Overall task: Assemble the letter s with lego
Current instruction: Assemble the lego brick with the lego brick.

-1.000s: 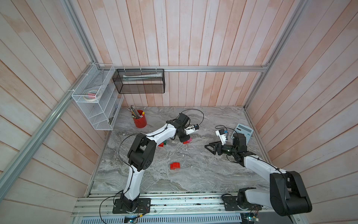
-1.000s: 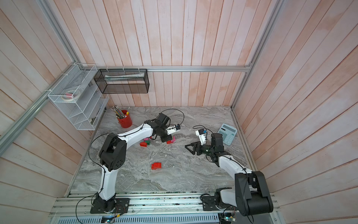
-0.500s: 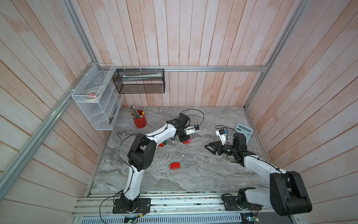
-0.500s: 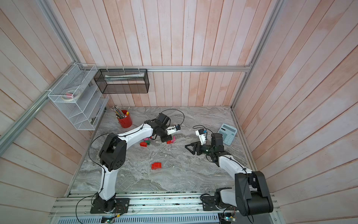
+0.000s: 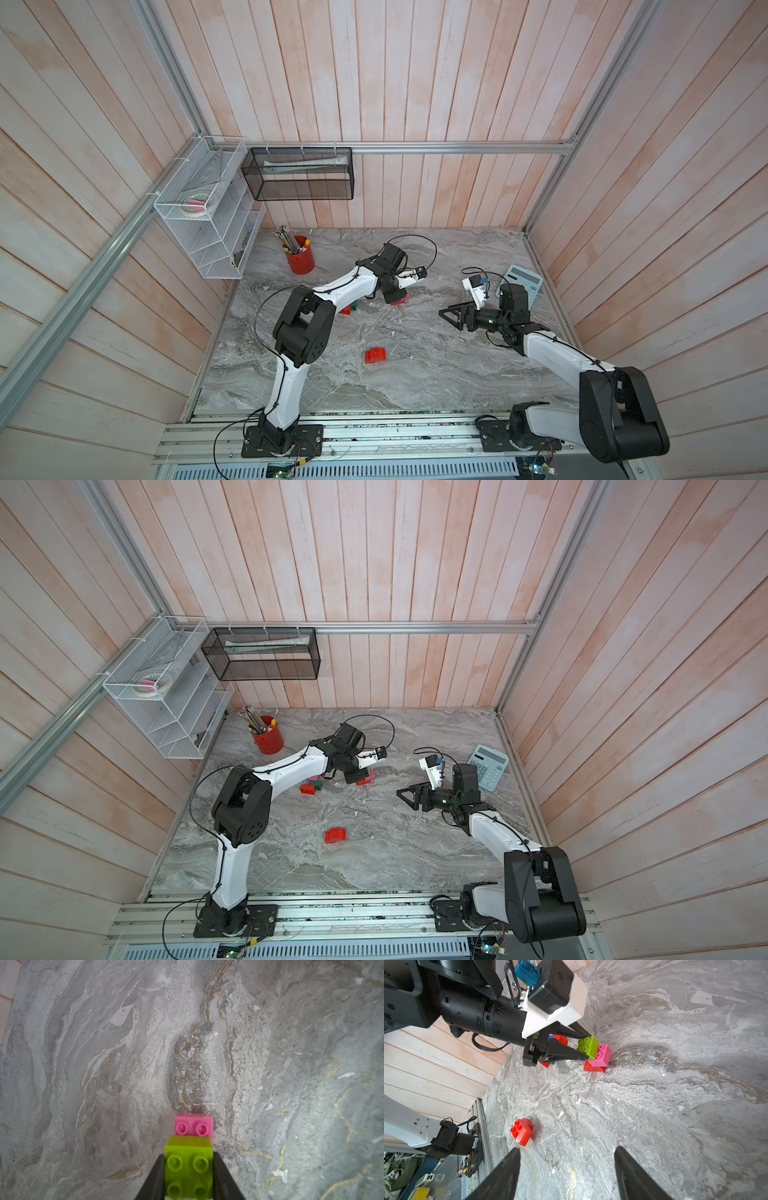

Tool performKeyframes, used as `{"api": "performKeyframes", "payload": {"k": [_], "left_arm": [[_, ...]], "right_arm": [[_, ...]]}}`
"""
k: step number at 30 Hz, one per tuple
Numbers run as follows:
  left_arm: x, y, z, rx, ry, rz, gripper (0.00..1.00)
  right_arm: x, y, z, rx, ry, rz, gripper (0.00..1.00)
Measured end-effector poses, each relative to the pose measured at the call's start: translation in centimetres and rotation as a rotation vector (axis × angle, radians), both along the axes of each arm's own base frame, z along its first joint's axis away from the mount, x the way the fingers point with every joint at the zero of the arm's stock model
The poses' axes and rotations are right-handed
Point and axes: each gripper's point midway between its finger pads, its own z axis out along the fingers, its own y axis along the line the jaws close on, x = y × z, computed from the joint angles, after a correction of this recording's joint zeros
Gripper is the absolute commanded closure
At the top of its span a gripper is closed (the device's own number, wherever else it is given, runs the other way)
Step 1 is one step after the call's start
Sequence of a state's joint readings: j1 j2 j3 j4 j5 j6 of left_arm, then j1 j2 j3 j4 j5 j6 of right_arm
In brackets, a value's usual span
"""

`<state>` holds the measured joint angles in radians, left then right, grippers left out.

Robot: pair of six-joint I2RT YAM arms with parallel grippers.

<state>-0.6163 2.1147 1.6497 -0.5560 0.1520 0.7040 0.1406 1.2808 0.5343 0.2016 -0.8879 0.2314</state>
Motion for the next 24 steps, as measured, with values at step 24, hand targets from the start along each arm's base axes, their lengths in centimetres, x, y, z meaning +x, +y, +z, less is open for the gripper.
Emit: {"api": "performKeyframes", "payload": {"k": [24], "left_arm": [[0.0,0.22,-0.14,0.013,-0.004,-0.005,0.75]], "right_arm": [[0.23,0.04,0.72,-0.002,-0.01,0.003,0.27]]}}
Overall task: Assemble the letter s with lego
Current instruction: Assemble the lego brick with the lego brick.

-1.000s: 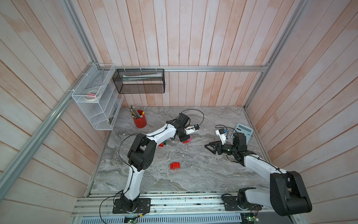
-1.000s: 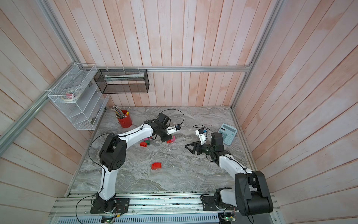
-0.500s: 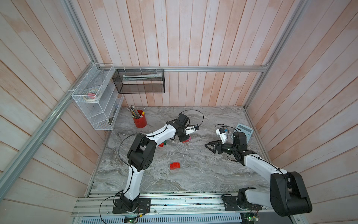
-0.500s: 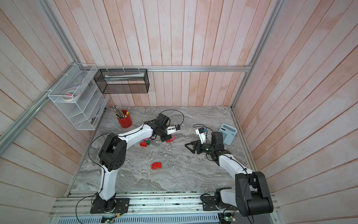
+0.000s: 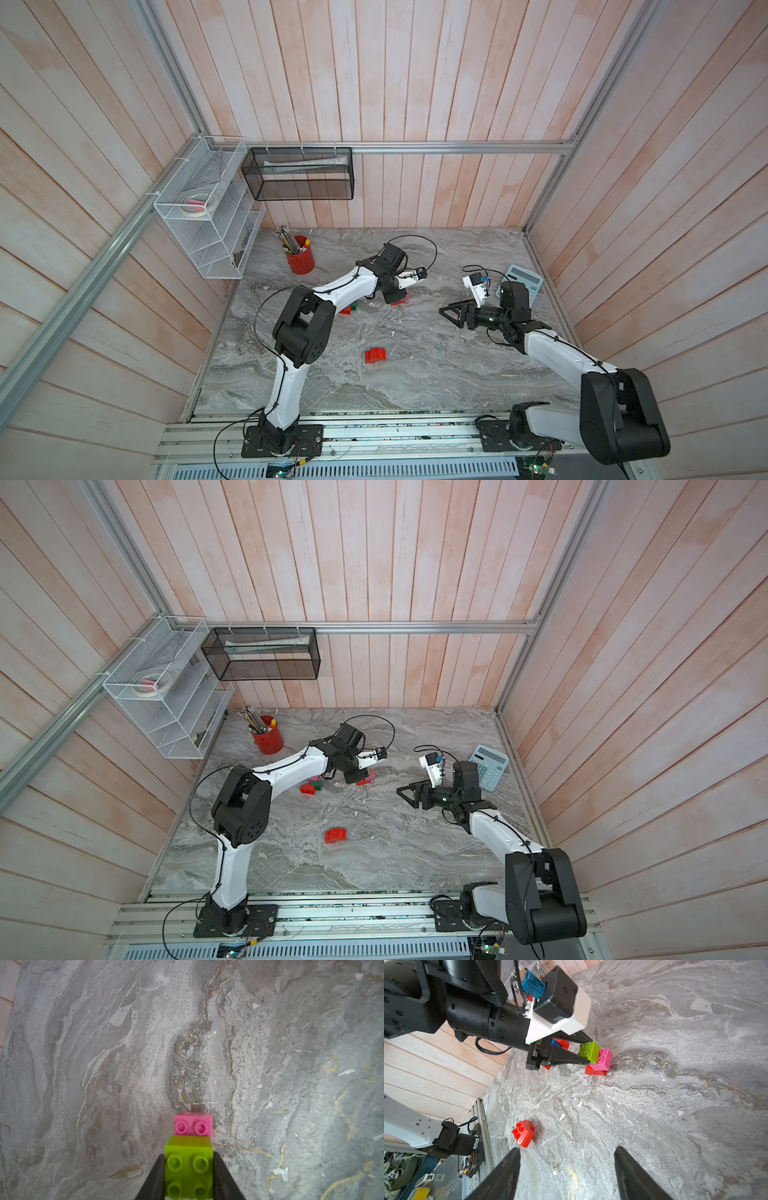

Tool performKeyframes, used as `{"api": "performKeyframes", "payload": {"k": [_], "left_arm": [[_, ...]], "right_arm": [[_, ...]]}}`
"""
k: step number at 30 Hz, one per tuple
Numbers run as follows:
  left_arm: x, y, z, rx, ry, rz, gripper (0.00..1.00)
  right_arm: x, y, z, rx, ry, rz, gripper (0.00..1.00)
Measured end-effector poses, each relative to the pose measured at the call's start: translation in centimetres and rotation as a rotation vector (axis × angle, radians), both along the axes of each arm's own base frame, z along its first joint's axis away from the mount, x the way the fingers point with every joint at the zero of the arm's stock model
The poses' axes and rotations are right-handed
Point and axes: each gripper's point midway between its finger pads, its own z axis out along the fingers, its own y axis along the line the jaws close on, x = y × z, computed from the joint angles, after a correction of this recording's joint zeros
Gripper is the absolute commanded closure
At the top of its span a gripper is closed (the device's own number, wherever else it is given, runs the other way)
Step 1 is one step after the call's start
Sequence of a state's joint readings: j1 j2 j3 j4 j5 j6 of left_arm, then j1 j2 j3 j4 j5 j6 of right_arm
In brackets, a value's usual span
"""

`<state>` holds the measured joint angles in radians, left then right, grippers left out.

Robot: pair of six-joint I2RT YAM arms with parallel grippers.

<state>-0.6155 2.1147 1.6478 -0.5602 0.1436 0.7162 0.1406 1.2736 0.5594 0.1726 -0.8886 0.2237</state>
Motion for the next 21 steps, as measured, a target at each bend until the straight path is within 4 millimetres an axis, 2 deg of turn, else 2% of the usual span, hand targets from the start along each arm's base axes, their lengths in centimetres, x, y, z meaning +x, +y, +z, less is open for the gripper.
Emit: {"api": "performKeyframes", "payload": {"k": [21], "left_arm": [[-0.8,0.78,-0.19,0.012,-0.005,-0.04,0.76]], "right_arm": [[-0.32,0.06,-0.17,-0.006,-0.002,0.018,0.27]]}}
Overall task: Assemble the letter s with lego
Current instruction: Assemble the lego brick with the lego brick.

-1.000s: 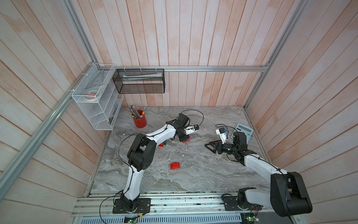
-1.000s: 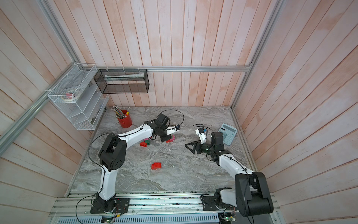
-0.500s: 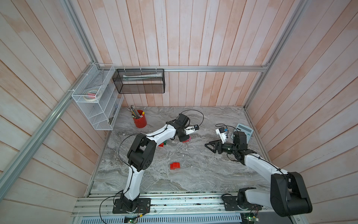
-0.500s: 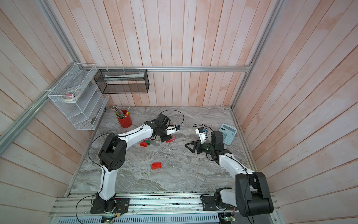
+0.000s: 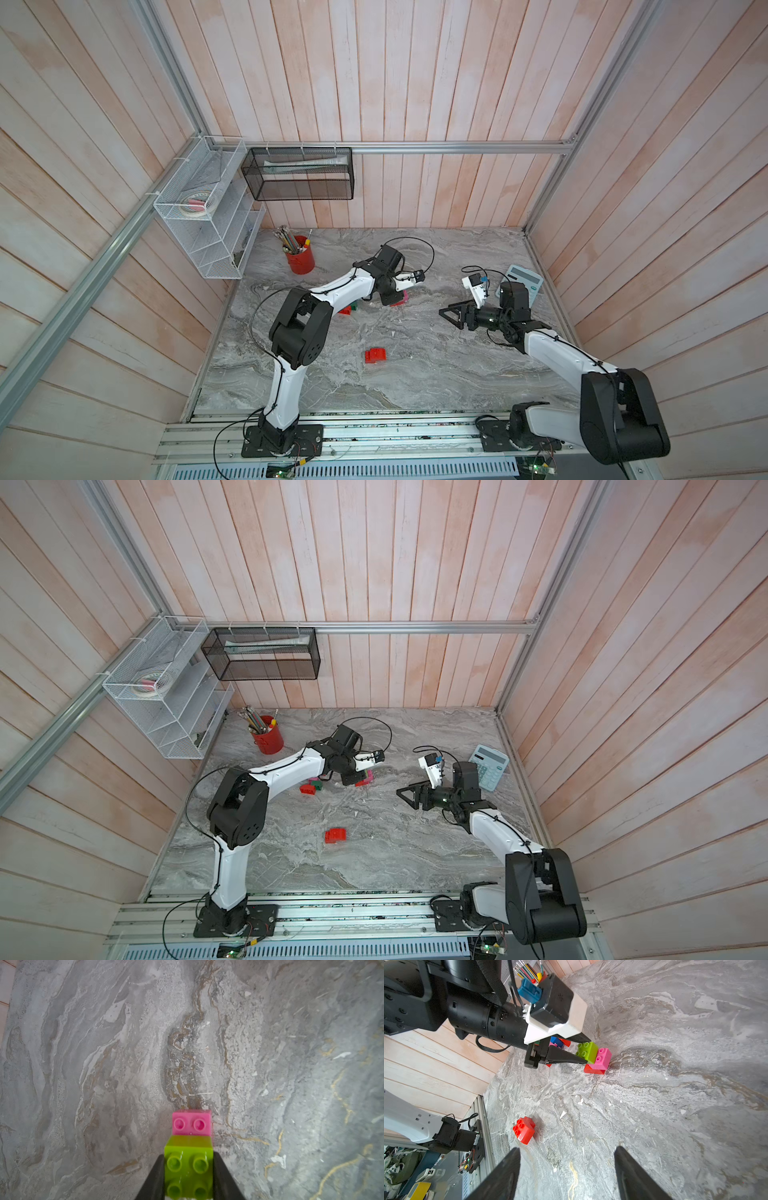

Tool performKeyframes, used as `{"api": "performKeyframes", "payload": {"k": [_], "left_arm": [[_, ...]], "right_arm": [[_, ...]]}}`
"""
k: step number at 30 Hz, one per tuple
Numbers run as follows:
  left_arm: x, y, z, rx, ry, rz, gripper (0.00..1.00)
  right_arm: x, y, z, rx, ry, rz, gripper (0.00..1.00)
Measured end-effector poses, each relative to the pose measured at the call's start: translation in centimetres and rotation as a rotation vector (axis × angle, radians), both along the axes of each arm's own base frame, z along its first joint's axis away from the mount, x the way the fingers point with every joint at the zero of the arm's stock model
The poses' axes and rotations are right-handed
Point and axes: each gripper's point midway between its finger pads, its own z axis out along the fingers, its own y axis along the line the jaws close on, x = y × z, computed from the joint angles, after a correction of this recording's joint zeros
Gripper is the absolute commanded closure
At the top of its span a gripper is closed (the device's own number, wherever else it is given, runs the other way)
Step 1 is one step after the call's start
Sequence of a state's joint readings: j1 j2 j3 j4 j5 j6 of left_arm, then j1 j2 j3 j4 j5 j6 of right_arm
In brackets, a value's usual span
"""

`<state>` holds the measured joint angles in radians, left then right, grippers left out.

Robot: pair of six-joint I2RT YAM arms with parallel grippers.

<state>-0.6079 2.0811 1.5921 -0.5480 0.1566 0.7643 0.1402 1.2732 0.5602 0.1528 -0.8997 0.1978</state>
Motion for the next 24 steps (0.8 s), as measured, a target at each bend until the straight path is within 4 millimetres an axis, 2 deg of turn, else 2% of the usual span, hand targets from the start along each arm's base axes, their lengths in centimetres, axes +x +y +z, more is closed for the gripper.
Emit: {"api": "performKeyframes", "payload": {"k": [10,17,24], "left_arm": [[-0.6,-0.2,-0.1,-0.005,-0.001,-0.031,0.76],[-2.6,-1.1,0.0,-0.02,0.013,-0.129,0.75],[-4.5,-1.1,0.0,-0.032,0.034,-0.219,0.73]], "right_arm": [[-0.1,0.0,0.0,-0.002,0.006,0.001,0.27],[-0.2,0.0,0.3,-0.002,-0.001,0.002,0.27],[-0.3,0.0,0.6,-0.001,-0.008,0.002,0.27]]}}
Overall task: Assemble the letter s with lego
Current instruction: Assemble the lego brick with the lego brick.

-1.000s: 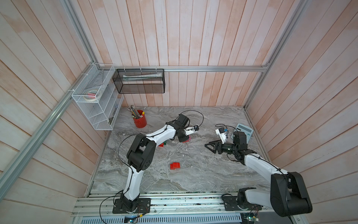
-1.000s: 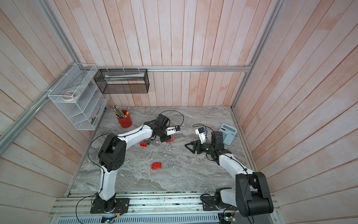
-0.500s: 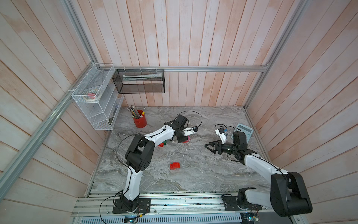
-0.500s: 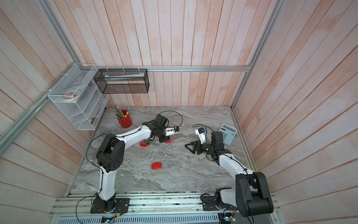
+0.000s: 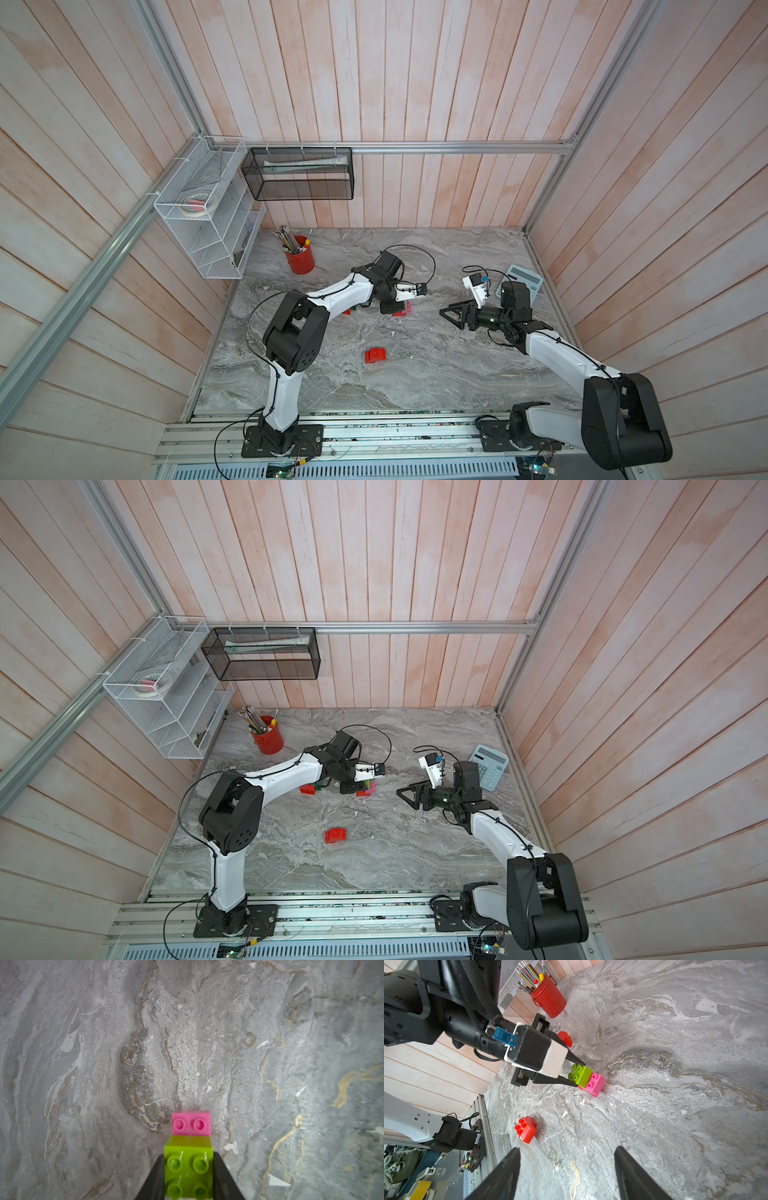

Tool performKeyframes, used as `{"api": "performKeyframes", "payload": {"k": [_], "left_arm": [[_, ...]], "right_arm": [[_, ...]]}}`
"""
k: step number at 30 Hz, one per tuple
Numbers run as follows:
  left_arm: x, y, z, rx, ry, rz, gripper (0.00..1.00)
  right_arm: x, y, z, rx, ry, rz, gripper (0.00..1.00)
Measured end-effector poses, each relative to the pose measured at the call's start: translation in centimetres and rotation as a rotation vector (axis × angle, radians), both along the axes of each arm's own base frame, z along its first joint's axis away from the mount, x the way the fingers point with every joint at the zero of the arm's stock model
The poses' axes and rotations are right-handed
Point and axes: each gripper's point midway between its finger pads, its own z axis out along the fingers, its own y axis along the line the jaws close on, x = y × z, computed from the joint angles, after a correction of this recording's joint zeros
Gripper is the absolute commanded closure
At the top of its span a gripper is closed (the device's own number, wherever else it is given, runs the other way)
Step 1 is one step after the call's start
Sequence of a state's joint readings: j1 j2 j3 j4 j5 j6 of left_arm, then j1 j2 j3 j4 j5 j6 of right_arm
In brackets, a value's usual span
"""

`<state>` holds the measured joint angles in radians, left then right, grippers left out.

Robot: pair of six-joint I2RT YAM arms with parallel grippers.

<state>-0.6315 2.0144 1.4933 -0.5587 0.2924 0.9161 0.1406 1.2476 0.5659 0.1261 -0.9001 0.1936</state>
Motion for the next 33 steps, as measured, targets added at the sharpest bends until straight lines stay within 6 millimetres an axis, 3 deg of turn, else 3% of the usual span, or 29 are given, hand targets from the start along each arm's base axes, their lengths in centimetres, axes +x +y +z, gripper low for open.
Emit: {"api": "performKeyframes", "payload": {"k": [8,14,24,28,33], "left_arm": [[-0.5,-0.1,0.0,-0.005,0.002,-0.03,0.62],[-1.6,0.5,-0.6,0.023,0.051,-0.02,0.42],[-2.4,1.2,-0.7,0.04,0.108,0.021,0.39],[-2.2,1.7,0.5,0.027,0.105,0.058,0.34],[-1.5,3.6,3.0,0.011,0.062,0.14,0.32]], "right_arm": [[0.0,0.0,0.0,0.0,0.0,0.0,0.27],[0.0,0.0,0.4,0.002,-0.01,0.0,0.27],[-0.1,0.0,1.4,0.007,-0.034,0.002,0.27],[-0.3,0.0,1.7,0.007,-0.039,0.002,0.27],[-0.6,-0.1,2.2,0.009,-0.052,0.002,0.27]]}}
